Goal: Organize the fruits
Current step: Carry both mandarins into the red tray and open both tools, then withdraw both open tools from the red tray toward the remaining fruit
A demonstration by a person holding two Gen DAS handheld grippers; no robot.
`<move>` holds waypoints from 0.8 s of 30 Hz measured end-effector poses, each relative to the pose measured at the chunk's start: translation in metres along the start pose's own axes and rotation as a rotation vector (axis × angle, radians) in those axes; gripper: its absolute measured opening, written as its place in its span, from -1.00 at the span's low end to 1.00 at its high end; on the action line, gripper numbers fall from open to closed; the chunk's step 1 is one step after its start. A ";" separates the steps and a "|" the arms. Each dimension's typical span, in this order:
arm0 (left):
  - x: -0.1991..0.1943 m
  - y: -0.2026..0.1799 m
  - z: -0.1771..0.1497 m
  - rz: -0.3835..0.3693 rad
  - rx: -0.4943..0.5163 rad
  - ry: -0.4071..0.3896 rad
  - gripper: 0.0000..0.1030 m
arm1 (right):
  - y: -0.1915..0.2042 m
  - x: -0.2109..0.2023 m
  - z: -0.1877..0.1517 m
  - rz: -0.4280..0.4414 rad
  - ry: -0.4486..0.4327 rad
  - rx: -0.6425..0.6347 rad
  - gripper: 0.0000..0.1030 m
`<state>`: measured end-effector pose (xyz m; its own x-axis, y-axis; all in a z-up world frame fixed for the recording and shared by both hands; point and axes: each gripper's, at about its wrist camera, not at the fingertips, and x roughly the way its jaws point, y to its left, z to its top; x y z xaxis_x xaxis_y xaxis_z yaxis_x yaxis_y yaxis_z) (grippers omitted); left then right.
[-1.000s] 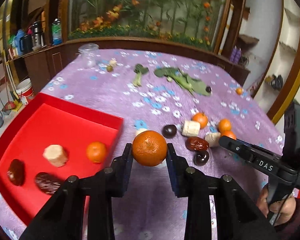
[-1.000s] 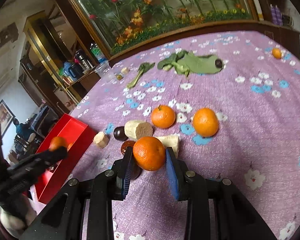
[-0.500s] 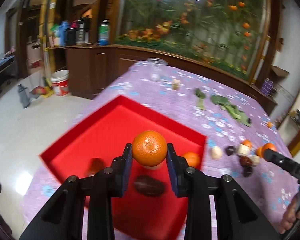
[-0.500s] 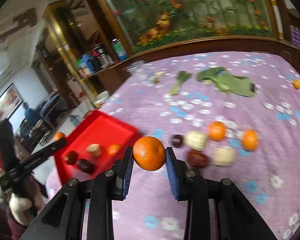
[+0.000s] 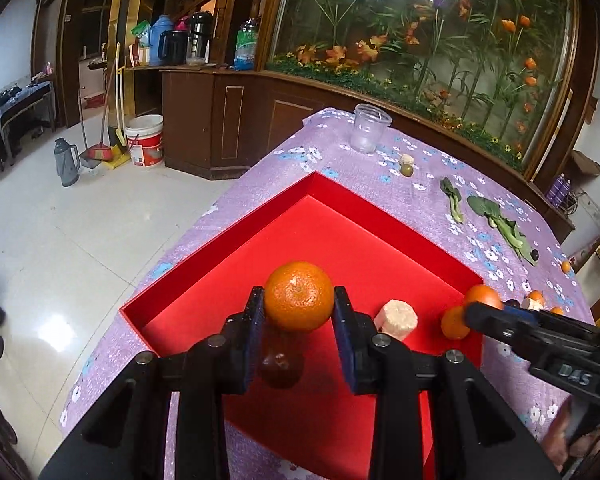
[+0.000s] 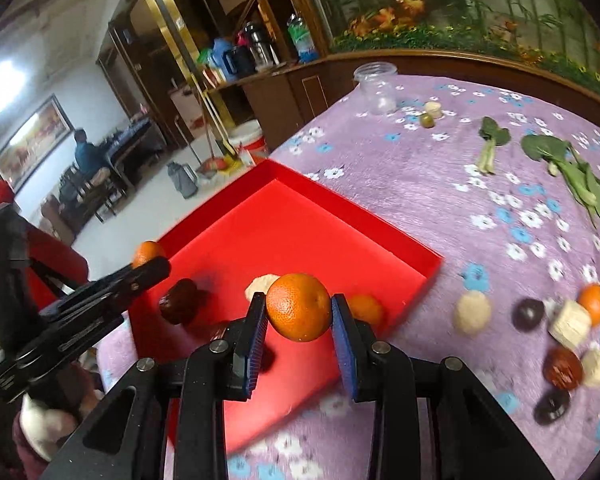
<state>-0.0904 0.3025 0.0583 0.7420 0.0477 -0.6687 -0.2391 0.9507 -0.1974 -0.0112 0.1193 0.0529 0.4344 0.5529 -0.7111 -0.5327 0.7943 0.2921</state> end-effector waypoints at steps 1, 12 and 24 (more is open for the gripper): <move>0.003 0.000 0.000 0.000 0.003 0.010 -0.38 | 0.001 0.007 0.003 -0.007 0.008 -0.003 -0.32; 0.021 -0.008 -0.005 0.009 0.022 0.058 -0.36 | 0.003 0.058 0.021 -0.049 0.058 -0.018 -0.30; 0.001 -0.012 -0.003 0.037 0.024 0.009 0.02 | 0.010 0.038 0.020 -0.034 0.007 -0.012 -0.17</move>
<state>-0.0885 0.2902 0.0576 0.7270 0.0804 -0.6819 -0.2513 0.9554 -0.1553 0.0149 0.1529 0.0419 0.4476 0.5241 -0.7246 -0.5266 0.8093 0.2601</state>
